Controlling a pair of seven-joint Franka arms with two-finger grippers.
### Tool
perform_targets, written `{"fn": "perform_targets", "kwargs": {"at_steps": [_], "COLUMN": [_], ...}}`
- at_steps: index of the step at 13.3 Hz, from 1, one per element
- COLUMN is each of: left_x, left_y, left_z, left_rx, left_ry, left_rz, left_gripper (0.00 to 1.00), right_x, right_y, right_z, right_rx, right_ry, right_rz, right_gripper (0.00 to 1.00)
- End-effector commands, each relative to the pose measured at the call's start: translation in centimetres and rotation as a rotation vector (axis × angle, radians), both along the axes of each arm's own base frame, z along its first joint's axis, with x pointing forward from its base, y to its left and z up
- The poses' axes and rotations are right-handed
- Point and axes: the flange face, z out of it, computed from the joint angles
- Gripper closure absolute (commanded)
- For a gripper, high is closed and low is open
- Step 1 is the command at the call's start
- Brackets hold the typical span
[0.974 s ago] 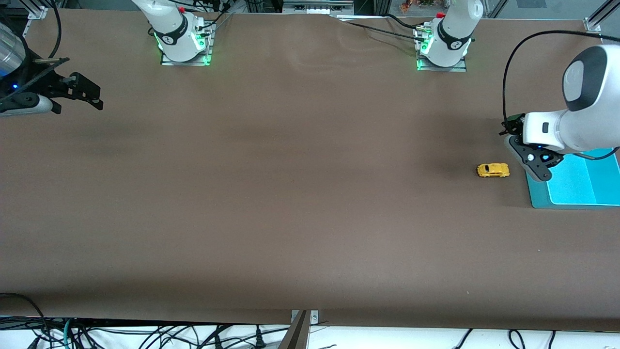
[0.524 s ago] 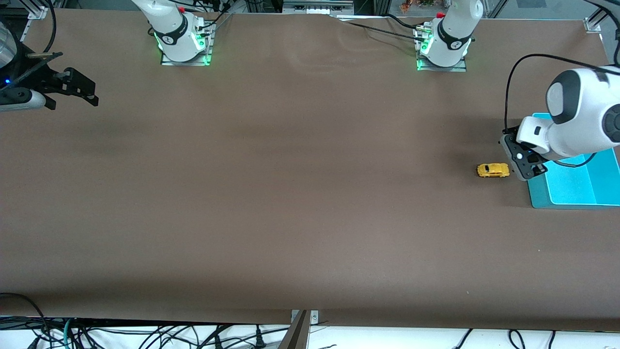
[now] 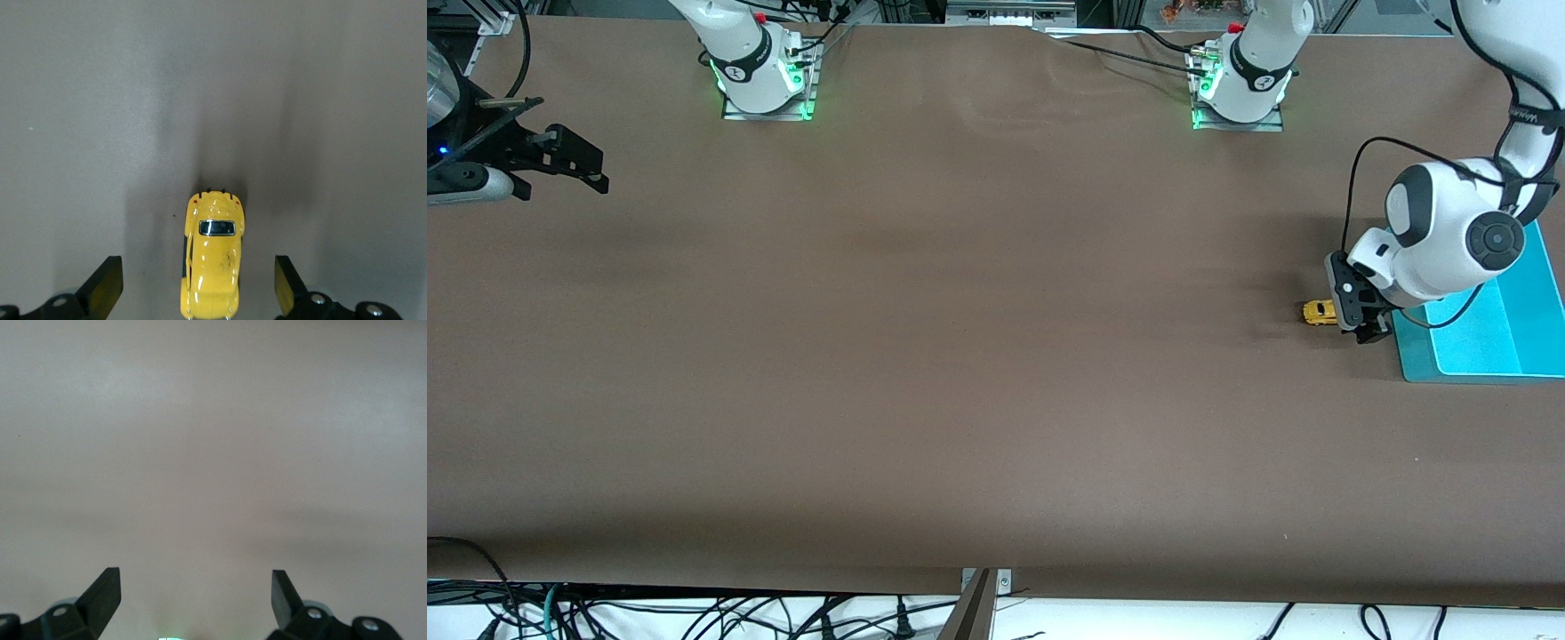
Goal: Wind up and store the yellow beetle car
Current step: 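Close the left gripper on the yellow car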
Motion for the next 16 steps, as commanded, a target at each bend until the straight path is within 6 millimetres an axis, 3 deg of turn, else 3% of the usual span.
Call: {"fn": "perform_targets", "kwargs": {"at_steps": [1, 8, 14, 15, 16], "left_x": [0.3, -2.3, -2.4, -2.6, -2.8], "left_y": [0.2, 0.2, 1.0, 1.6, 2.2], "left_z": [0.0, -3.3, -4.6, -4.7, -5.0], "left_rx": [0.026, 0.019, 0.022, 0.022, 0.020], "left_ry": [-0.025, -0.060, -0.070, -0.068, -0.062], "left_rz": [-0.072, -0.077, -0.068, -0.060, -0.046], "left_gripper": [0.00, 0.00, 0.01, 0.19, 0.49], "right_x": [0.2, 0.2, 0.1, 0.2, 0.2], "right_y": [-0.1, -0.3, -0.5, -0.5, -0.4], "right_z": [0.5, 0.4, 0.4, 0.3, 0.3], "right_rx": [-0.004, -0.004, -0.003, -0.003, -0.003], "right_ry": [0.009, 0.010, 0.013, 0.015, 0.015], "right_rz": [-0.011, -0.017, -0.020, -0.020, -0.019], "right_gripper": [0.00, 0.00, 0.00, 0.00, 0.00]}}
